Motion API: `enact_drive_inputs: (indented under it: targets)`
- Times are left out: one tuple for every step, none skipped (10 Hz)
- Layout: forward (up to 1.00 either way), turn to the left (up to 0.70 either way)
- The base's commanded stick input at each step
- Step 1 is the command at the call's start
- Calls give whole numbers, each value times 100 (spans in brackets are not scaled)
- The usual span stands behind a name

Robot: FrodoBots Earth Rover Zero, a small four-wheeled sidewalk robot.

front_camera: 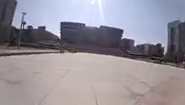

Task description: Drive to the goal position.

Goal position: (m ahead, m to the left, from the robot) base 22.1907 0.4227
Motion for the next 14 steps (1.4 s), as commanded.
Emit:
enact_drive_inputs:
  targets:
    - [100, 0]
    - [100, 0]
    - [100, 0]
    - [100, 0]
    - [100, 0]
    - [100, 0]
    - [100, 0]
    - [100, 0]
    - [100, 0]
    - [100, 0]
    - [100, 0]
    - [100, 0]
    - [100, 0]
    - [100, 0]
